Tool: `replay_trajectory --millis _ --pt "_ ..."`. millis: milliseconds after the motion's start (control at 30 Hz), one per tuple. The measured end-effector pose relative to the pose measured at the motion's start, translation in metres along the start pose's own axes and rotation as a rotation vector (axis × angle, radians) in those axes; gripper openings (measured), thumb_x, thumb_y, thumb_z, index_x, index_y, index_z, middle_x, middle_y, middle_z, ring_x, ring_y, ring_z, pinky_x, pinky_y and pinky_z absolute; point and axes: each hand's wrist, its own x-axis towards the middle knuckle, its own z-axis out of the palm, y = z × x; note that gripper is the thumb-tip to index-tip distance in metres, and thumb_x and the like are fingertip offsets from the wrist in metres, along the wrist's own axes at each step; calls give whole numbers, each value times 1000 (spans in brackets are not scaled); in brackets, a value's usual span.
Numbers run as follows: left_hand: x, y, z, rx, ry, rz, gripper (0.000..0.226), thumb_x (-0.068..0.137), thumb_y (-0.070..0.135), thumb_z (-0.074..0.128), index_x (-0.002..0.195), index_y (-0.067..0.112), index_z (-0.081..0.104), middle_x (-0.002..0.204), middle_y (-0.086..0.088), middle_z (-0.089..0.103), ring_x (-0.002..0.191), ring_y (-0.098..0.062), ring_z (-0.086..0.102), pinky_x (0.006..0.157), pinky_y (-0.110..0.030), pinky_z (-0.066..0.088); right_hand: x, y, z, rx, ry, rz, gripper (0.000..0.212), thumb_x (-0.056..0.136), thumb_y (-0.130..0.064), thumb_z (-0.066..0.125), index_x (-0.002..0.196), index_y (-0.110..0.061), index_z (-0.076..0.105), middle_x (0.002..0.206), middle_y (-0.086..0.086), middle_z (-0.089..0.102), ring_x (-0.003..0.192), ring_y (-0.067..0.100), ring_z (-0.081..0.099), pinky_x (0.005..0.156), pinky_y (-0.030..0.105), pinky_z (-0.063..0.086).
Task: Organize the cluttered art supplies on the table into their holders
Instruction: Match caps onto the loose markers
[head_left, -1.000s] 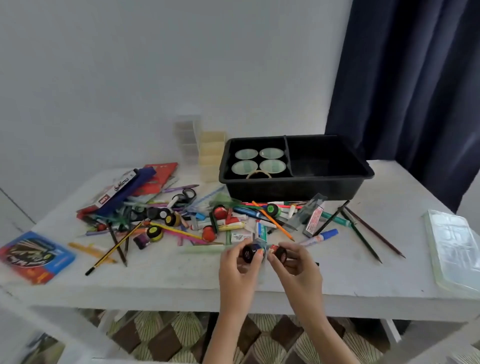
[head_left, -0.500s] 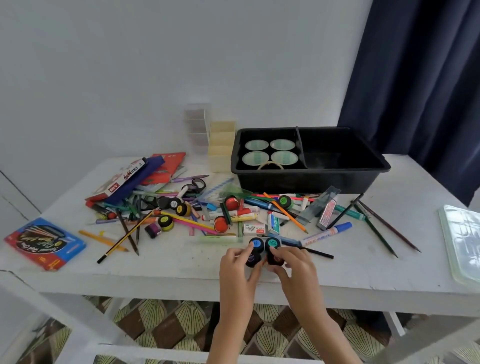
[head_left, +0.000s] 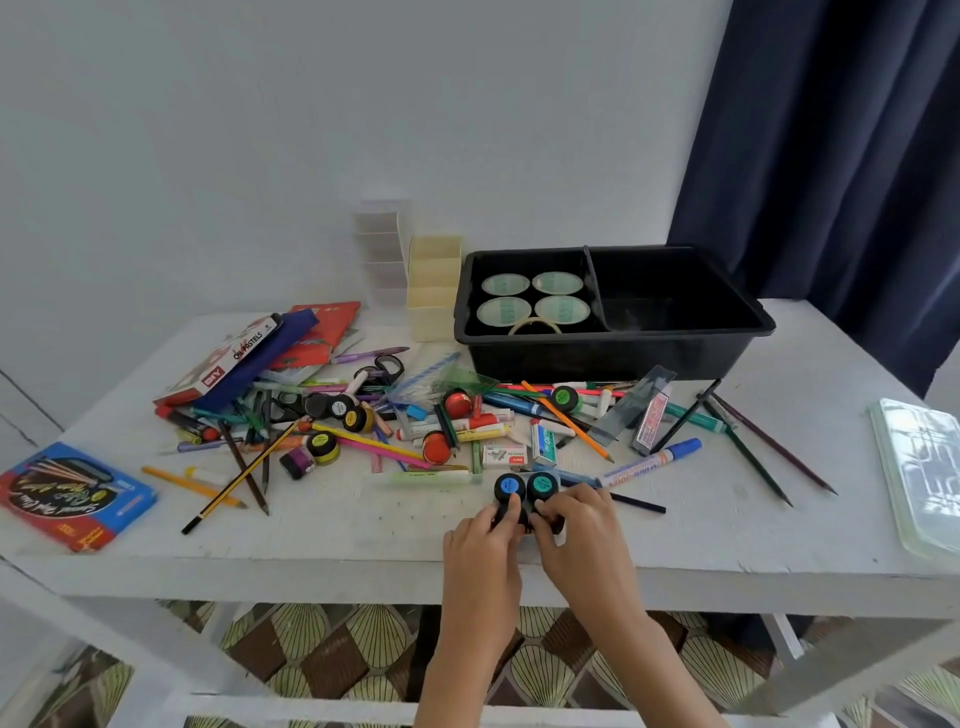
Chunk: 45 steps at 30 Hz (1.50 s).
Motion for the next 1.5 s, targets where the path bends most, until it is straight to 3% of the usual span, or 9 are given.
replay_trajectory --millis 300,433,600,733,833,1033,1133,1200,1500 --pt "-3 6 -9 -66 -64 -118 44 101 20 32 144 29 32 137 10 45 122 -12 42 99 -27 29 15 -21 -4 -156 -180 126 13 89 -22 55 91 -11 63 101 5 50 105 19 40 72 18 33" --pt "-3 7 -10 -67 -76 -97 48 99 10 35 144 28 33 135 7 48 120 -15 44 96 -31 31 24 -22 -5 -242 -276 99 15 88 -20 52 91 -11 64 102 8 52 102 22 42 71 19 25" --pt "-5 5 -11 -50 -36 -54 45 98 14 34 139 28 41 125 7 56 109 -15 52 87 -28 32 22 -32 -6 -349 -355 70 19 93 -19 50 109 -14 60 120 9 45 114 23 38 86 25 38" --pt "-5 3 -9 -66 -95 -64 46 100 37 18 145 30 28 137 8 47 120 -11 46 97 -25 29 12 -29 -11 -239 -316 59 24 94 -16 45 113 -17 61 120 5 40 114 21 39 89 23 38" --pt "-8 3 -7 -211 -25 -135 95 78 69 -18 143 24 34 141 6 44 126 -9 41 95 -17 23 6 -22 -18 -73 -134 126 27 94 -11 45 117 -10 59 113 1 46 106 15 46 81 20 41" --pt "7 -3 -6 -52 -44 -17 65 99 42 1 135 15 49 143 2 44 136 -13 35 105 -28 25 -6 -11 6 -256 -16 -14 32 94 -13 47 122 -7 61 127 5 60 128 27 47 93 39 47" --pt "7 -10 -3 -96 -123 31 62 96 48 0 145 24 27 153 11 13 142 -2 6 114 -28 7 -20 -1 20 -328 -119 -16 52 101 -33 15 131 -12 53 139 4 50 134 25 38 92 41 49" --pt "6 -12 -4 -165 -167 32 62 89 49 -1 147 30 13 152 19 -2 140 6 -9 114 -23 -4 -26 6 28 -333 -121 -28 50 98 -35 21 141 -15 38 148 3 37 139 21 26 96 40 44" --pt "9 -17 -7 -175 -212 53 82 78 62 -23 148 29 4 154 17 -9 137 7 -19 113 -23 -11 -25 9 39 -350 -66 -3 53 100 -40 11 142 -19 36 151 -1 31 141 15 16 103 38 22"
